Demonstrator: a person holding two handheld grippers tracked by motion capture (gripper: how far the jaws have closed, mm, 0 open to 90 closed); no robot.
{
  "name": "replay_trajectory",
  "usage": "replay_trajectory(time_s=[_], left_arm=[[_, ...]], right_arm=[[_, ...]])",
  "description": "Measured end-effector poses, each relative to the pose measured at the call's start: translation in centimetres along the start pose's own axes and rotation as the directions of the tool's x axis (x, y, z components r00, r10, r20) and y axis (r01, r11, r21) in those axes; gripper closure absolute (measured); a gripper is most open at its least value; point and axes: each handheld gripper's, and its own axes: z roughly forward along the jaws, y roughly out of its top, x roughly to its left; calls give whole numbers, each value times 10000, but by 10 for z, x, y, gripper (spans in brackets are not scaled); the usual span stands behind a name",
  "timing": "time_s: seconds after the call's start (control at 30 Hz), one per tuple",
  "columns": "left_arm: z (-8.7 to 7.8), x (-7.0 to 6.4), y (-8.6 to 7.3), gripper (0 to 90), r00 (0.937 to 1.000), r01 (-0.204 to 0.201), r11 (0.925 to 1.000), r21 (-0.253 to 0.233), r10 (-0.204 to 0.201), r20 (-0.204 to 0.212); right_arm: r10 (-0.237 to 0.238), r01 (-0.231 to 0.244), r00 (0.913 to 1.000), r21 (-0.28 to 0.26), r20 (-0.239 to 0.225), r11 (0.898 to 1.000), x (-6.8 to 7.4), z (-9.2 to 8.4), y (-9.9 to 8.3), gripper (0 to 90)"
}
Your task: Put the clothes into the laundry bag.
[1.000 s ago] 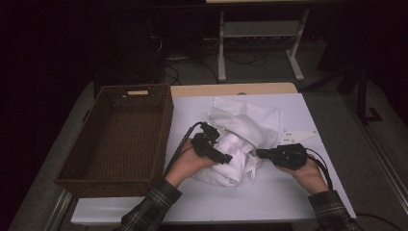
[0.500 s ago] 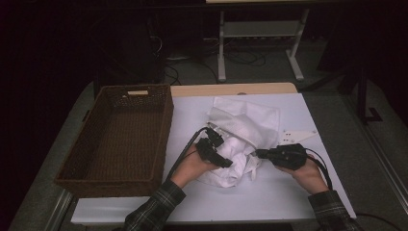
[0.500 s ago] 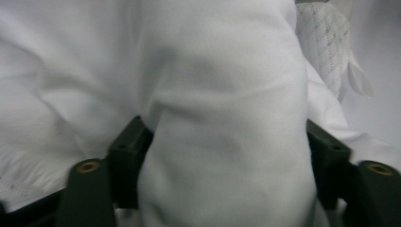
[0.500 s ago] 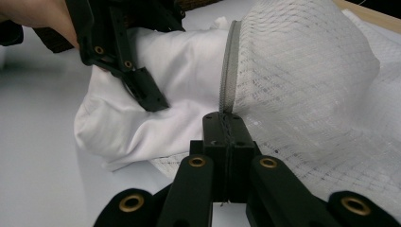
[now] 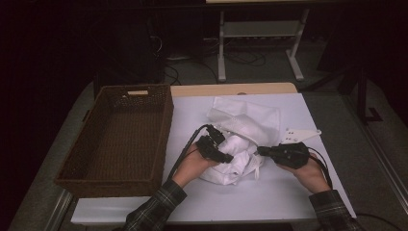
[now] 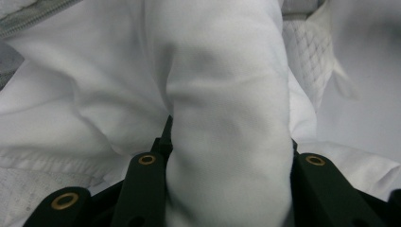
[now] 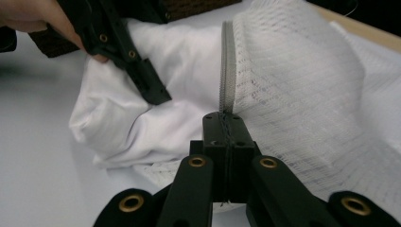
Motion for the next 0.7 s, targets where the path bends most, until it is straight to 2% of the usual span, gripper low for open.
replay_trajectory(time_s=[0.1, 0.13, 0.37, 0.47, 0.5, 0.6, 0.7], left_arm=[[3, -2, 2, 609, 10000, 35, 9999, 148, -36, 65], [4, -1, 2, 609, 9999, 139, 9999, 90, -139, 52], [-4, 11, 15, 609, 9976, 695, 9963, -508, -696, -7], [-6, 14, 20, 609, 9965, 833, 9946, -620, -839, -71], [-5, 16, 24, 609, 9949, 987, 9929, -665, -999, -143], [1, 18, 29, 608, 9940, 1078, 9921, -648, -1086, -94], [9, 14, 34, 605, 9954, 949, 9938, -578, -957, -105]], right_arm=[[-5, 7, 10000, -286, 63, 9996, 0, -5, 4, 894], [-149, 150, 9999, -372, 23, 9992, 1, -8, 8, 894], [-727, 728, 9950, -1, -683, 9973, 16, -6, 9, 894], [-747, 754, 9944, 67, -743, 9971, 17, -5, 8, 894], [-692, 701, 9948, 97, -741, 9975, 17, -5, 7, 895], [-563, 550, 9962, -216, -658, 9983, 13, -11, 7, 894], [-481, 469, 9972, -224, -573, 9986, 10, -13, 6, 894]])
